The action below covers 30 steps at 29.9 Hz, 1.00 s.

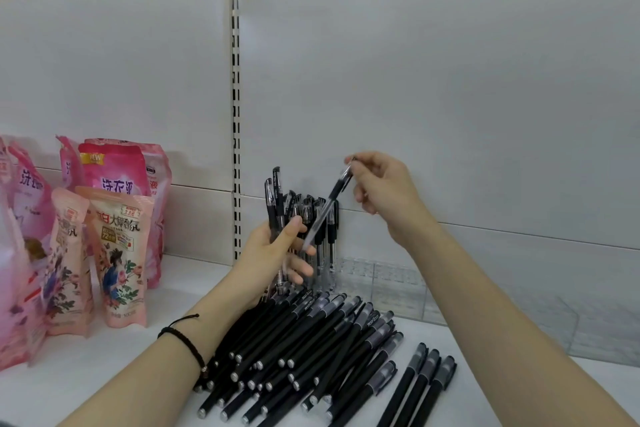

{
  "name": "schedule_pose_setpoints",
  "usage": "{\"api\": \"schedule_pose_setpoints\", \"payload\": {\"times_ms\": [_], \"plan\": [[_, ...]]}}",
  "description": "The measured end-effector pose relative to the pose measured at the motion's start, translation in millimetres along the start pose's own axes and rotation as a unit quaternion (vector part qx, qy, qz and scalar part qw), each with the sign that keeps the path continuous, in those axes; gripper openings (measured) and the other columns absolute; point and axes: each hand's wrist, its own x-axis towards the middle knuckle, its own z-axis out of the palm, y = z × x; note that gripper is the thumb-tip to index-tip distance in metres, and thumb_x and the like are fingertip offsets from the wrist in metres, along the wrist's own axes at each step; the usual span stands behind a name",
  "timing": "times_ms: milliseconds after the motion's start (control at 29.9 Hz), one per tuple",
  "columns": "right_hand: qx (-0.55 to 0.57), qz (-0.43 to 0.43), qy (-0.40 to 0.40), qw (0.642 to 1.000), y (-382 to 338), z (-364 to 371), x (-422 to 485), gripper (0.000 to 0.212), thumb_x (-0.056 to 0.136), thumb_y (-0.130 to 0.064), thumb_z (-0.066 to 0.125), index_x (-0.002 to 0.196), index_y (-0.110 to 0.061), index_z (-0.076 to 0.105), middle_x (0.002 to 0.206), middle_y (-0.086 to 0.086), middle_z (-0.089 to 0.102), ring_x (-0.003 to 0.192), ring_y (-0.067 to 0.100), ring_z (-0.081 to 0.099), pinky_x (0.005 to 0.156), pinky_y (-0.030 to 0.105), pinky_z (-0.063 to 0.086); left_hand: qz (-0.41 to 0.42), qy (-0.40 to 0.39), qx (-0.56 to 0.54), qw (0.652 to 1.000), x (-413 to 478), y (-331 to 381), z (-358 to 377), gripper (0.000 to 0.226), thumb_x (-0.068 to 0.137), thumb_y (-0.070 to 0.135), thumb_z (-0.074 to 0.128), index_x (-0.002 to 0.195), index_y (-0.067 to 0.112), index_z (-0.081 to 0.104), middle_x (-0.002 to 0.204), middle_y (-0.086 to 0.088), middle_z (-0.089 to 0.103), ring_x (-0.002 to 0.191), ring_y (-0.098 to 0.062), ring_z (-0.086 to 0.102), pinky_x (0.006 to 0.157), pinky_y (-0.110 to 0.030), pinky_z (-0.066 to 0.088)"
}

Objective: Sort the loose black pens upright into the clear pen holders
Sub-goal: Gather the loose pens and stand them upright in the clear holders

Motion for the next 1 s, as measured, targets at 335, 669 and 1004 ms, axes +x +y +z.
{"api": "schedule_pose_setpoints", "payload": {"times_ms": [335,669,1004], "plan": [[-0.174,-0.084,0.016,0.981,11,-9,7,0.011,0.097,-0.012,0.052,0.099,-0.015,0.062,0.083,-0.003,0.061,0.061,0.001,0.049,0.058,0.011,0.038,-0.019,0.050,-0.025,0.998,1,-1,-1,0.034,0.101,0.041,0.040,0.095,0.009,0.053,0.049,0.002,0.042,0.035,-0.008,0.024,0.038,-0.014,0.018],[-0.207,-0.099,-0.016,0.973,9,-1,3,0.010,0.096,-0.016,0.054,0.096,-0.017,0.064,0.084,-0.004,0.065,0.061,-0.004,0.052,0.056,0.005,0.037,-0.016,0.056,-0.015,0.998,2,1,0,0.016,0.102,0.014,0.037,0.099,0.013,0.053,0.052,0.003,0.045,0.037,-0.008,0.028,0.037,-0.015,0.020],[-0.302,-0.061,-0.103,0.946,13,4,-4,0.015,0.093,-0.019,0.060,0.103,-0.012,0.068,0.082,-0.006,0.060,0.060,-0.001,0.049,0.063,0.018,0.042,0.009,0.036,-0.016,0.999,1,0,0,0.014,0.103,0.015,0.039,0.108,0.009,0.051,0.059,-0.001,0.054,0.039,-0.008,0.037,0.034,-0.018,0.025]]}}
